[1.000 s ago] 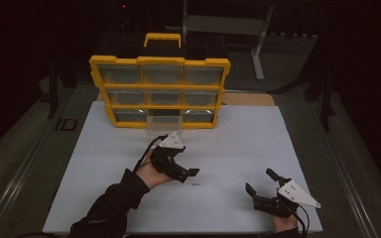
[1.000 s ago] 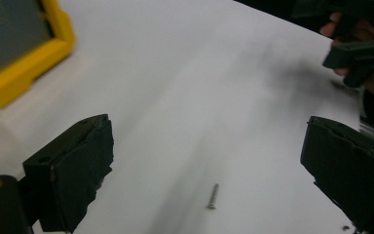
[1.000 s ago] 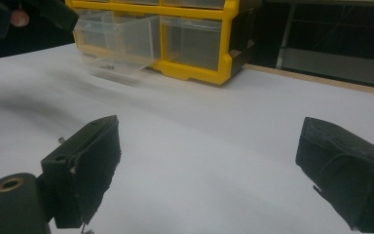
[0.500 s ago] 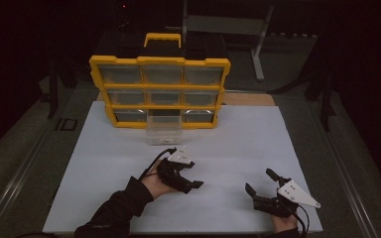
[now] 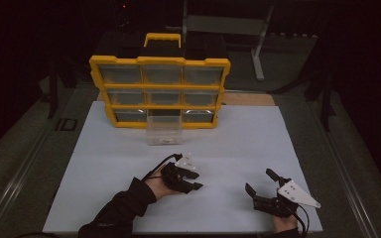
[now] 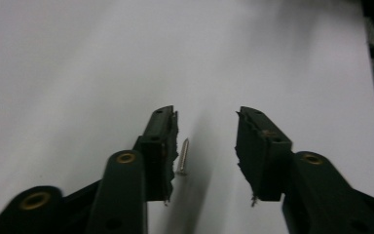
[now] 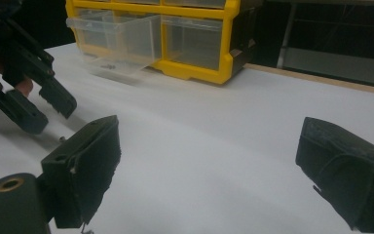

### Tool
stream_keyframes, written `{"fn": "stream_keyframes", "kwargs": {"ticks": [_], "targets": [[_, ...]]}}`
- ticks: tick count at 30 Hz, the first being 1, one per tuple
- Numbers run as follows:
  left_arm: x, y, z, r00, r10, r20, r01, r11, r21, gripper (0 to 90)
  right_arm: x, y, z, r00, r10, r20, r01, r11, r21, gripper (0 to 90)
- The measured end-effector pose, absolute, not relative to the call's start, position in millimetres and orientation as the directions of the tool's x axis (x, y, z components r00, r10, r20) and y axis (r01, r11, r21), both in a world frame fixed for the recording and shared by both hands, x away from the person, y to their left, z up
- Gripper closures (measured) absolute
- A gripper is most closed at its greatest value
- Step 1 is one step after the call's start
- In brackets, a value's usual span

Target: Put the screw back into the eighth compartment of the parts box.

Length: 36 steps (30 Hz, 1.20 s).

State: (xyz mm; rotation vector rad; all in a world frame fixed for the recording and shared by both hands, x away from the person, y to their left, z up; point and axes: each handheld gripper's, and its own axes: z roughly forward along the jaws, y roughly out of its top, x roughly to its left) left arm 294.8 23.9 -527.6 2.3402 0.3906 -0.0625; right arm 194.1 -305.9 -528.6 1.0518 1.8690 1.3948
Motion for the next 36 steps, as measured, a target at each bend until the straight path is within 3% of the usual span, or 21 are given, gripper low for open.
{"fn": "stream_keyframes", "kwargs": {"ticks": [19, 36], "targets": [[302, 16, -545, 0.957, 0.25, -0.147, 0.286, -0.729, 0.622, 85.2, 195, -306, -529, -0.525, 0.851, 0.011, 0.254, 0.144, 0.956, 9.1], [306, 19, -524, 0.954, 0.256, -0.154, 0.293, -0.705, 0.645, 86.8, 194, -306, -529, -0.523, 0.852, 0.01, 0.252, 0.144, 0.957, 9.2]]}}
